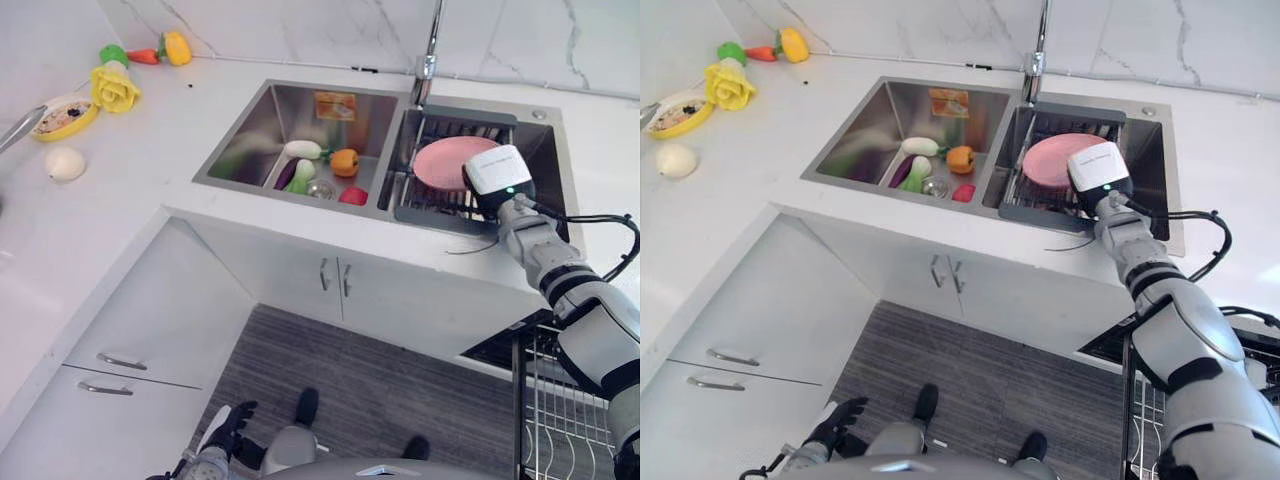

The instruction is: Place the dishes in the dishwasher.

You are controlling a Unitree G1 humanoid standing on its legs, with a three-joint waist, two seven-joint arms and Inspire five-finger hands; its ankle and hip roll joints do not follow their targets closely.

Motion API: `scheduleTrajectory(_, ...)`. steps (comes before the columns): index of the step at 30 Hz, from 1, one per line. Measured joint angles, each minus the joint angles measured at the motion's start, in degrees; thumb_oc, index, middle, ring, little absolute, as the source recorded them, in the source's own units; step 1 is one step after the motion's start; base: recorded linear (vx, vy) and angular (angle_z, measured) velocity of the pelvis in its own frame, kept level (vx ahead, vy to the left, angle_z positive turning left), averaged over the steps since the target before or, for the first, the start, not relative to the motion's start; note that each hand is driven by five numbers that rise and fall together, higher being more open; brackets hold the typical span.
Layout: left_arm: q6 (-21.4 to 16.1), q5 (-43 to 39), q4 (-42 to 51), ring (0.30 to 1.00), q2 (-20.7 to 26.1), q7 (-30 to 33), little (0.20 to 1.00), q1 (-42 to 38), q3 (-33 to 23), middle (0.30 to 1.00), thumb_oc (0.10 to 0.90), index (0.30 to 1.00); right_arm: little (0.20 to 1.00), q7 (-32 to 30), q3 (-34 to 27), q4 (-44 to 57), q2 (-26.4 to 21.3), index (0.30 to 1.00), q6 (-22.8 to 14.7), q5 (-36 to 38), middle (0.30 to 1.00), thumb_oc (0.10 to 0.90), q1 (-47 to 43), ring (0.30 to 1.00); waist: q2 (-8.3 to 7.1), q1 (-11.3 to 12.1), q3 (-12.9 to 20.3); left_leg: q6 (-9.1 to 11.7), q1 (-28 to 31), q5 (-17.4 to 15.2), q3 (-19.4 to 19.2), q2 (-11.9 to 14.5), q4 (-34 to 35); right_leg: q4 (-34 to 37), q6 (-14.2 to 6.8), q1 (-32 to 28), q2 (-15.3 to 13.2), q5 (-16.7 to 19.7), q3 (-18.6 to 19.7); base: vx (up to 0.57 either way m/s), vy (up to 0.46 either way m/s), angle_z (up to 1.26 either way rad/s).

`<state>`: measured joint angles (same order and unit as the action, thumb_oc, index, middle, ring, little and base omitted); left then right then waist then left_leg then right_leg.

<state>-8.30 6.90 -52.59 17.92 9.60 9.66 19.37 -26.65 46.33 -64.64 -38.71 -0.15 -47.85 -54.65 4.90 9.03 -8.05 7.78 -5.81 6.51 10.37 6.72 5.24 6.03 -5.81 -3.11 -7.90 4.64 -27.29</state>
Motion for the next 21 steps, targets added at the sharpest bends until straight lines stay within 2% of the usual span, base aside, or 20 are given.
scheduleTrajectory(17,0.2,0.6,0.0,0.9,0.1,0.3,0.9,-0.2,-0.1,0.9,0.8,0.9,0.3,1.7,-0.1,4.4,-0.2,0.3,-1.0,0.6,0.3,0.4,-0.4,0.3,-0.6,-0.2,-0.5,0.2,1.1,0.1,-0.1,0.0,0.0,0.0,0.0,-1.1,-0.1,0.0,0.1,0.0,0.001,0.0)
scheduleTrajectory(21,0.7,0.6,-0.7,0.9,0.0,1.0,0.9,-0.2,-0.7,0.9,0.8,0.9,0.3,2.7,0.0,11.9,-2.8,0.3,-1.2,0.7,0.3,0.4,-0.5,0.3,-1.5,-1.5,-1.0,0.0,2.1,-0.1,-1.1,0.1,0.0,0.0,0.0,-1.4,-0.1,0.1,1.1,0.01,0.016,-0.11)
